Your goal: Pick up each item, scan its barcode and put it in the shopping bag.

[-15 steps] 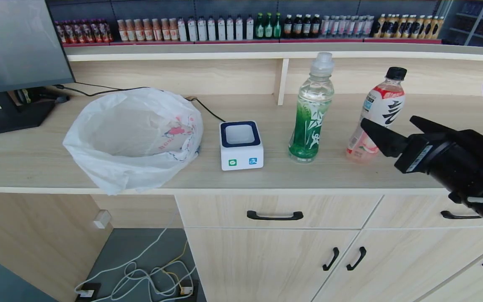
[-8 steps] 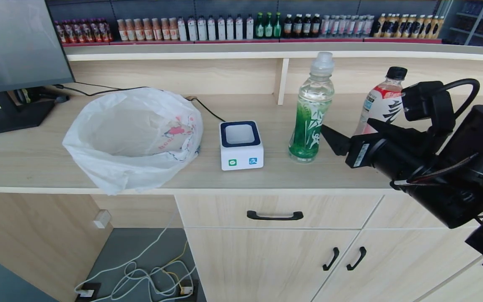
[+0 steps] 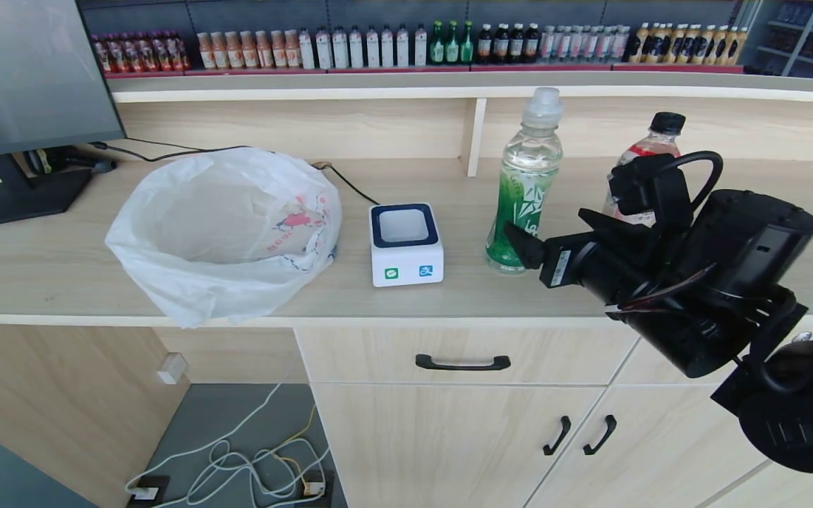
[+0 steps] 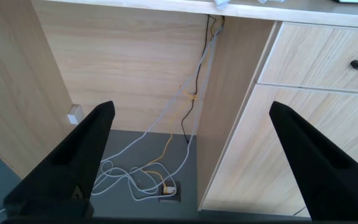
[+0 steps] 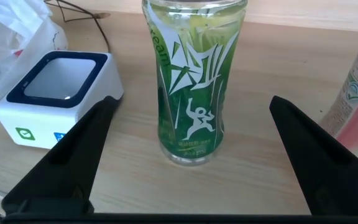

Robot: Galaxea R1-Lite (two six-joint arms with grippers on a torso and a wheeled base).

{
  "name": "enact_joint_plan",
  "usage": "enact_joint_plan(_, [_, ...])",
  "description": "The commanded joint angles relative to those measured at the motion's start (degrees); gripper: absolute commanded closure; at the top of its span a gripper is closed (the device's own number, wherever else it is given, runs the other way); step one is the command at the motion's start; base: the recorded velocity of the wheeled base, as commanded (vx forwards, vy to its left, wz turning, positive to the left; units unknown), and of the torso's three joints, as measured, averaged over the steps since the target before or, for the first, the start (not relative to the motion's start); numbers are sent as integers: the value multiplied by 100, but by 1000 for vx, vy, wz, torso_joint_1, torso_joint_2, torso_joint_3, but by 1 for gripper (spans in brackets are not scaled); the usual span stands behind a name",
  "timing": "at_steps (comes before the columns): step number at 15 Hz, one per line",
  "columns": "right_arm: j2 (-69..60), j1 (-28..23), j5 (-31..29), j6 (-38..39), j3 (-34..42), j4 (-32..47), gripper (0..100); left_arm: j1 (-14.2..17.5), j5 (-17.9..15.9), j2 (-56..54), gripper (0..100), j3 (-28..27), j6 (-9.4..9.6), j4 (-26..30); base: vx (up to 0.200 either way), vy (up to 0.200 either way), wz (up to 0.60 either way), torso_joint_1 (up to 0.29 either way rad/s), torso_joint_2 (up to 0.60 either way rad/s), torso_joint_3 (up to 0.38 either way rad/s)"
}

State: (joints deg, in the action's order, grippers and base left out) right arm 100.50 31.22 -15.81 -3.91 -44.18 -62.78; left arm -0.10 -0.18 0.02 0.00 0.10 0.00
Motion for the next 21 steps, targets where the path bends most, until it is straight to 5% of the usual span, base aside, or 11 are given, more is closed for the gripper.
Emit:
enact_joint_plan(1, [356,7,-150,-4,-372,-59,0,1,1,-2,0,0,-1,0,0,0,0,0,0,0])
enact_joint_plan(21, [1306,-72,-933,-215,-1691,-322,0,1,1,-2,0,0,-1,0,0,0,0,0,0,0])
